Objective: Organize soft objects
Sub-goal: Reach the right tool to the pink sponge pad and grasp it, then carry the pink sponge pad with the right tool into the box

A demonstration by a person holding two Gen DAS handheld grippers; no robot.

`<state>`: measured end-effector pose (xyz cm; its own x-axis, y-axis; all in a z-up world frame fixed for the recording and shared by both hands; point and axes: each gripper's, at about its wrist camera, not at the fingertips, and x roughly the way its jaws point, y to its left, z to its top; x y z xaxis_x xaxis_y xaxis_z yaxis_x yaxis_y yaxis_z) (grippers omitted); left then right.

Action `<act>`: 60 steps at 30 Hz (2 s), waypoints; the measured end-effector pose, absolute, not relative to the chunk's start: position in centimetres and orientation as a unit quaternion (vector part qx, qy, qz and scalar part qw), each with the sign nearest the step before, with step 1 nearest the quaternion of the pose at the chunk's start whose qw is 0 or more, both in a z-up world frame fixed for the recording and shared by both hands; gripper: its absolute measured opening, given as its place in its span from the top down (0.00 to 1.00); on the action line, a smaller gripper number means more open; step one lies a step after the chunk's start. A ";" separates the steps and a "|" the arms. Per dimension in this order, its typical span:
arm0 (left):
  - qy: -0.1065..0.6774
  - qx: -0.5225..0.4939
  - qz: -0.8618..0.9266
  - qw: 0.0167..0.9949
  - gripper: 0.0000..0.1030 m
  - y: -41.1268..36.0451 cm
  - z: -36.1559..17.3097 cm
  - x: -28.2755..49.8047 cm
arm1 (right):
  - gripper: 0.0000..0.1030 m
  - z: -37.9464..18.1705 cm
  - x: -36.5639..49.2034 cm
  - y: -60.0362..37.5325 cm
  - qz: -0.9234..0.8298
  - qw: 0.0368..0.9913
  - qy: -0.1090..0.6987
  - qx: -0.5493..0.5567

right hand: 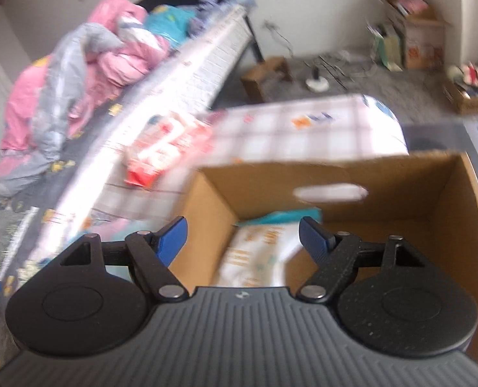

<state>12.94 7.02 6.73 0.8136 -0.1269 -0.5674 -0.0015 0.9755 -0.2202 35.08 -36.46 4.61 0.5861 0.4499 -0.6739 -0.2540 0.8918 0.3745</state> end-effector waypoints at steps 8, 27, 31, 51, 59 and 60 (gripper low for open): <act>0.315 -0.132 -0.053 0.938 0.09 9.1 7.4 16.4 | 0.25 9.3 34.2 -26.4 0.310 0.841 0.423 0.129; 0.567 -0.095 -0.117 0.810 0.34 8.9 -1.6 35.8 | 0.50 -4.2 46.7 -9.9 0.315 0.692 0.636 0.130; 0.594 -0.104 -0.108 0.791 0.33 9.1 -3.4 37.2 | 0.50 -6.5 47.4 -9.1 0.317 0.674 0.655 0.124; 0.540 -0.164 -0.088 0.821 0.32 10.9 1.1 36.7 | 0.64 -3.9 47.3 -10.2 0.354 0.686 0.609 0.184; 0.473 -0.144 -0.116 0.861 0.31 7.3 8.3 33.2 | 0.65 3.3 43.8 -15.3 0.376 0.719 0.540 0.225; 0.467 -0.141 -0.124 0.864 0.31 6.4 9.0 32.8 | 0.65 4.2 43.0 -16.6 0.375 0.725 0.531 0.229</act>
